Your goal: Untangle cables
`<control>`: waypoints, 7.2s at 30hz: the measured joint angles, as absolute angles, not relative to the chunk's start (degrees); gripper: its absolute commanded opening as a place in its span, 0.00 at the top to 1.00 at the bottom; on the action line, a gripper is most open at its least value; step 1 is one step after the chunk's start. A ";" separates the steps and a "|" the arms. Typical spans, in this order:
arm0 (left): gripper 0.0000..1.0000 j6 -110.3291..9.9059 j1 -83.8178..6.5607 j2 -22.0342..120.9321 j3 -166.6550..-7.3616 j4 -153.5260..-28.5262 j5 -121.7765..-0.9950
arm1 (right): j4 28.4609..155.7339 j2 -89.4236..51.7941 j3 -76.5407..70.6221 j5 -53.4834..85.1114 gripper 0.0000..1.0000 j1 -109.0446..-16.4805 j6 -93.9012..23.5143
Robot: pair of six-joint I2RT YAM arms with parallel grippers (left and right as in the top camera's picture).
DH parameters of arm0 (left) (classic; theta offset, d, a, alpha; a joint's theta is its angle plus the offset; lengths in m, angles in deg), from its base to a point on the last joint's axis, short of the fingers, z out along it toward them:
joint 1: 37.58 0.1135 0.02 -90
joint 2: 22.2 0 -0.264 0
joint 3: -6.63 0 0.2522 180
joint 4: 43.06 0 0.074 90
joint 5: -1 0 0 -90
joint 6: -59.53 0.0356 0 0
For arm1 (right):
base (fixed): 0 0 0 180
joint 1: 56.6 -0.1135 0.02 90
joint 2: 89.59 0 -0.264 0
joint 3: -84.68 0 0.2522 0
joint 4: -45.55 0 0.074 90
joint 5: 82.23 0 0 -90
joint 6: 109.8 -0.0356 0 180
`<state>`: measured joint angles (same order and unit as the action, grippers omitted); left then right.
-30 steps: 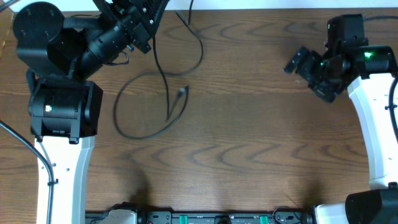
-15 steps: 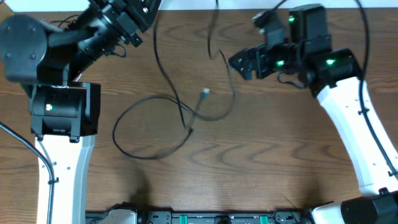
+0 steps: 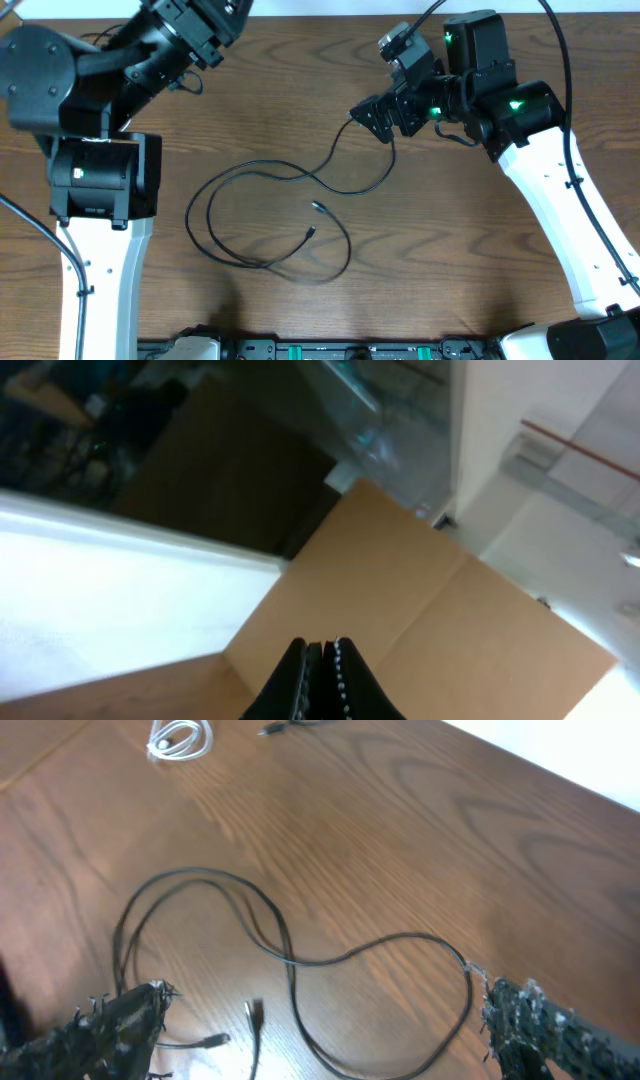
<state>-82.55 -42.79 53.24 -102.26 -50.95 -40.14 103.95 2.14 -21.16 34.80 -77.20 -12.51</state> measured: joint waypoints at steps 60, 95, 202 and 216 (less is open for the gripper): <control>0.39 -15.67 -60.80 103.29 -102.46 -104.54 -80.05 | 115.41 2.14 -21.16 32.00 0.01 -64.33 -35.91; 0.93 -19.64 -64.21 87.49 -115.55 -104.17 -84.88 | 117.77 2.14 -21.16 31.96 0.01 -64.33 -35.48; 0.93 -66.72 7.37 90.03 -107.97 -104.30 -127.07 | 117.11 2.14 -21.16 29.57 0.01 -64.33 -35.76; 0.07 -65.17 11.41 93.48 -107.97 -101.33 -125.21 | 116.85 2.14 -21.16 29.35 0.01 -64.33 -37.27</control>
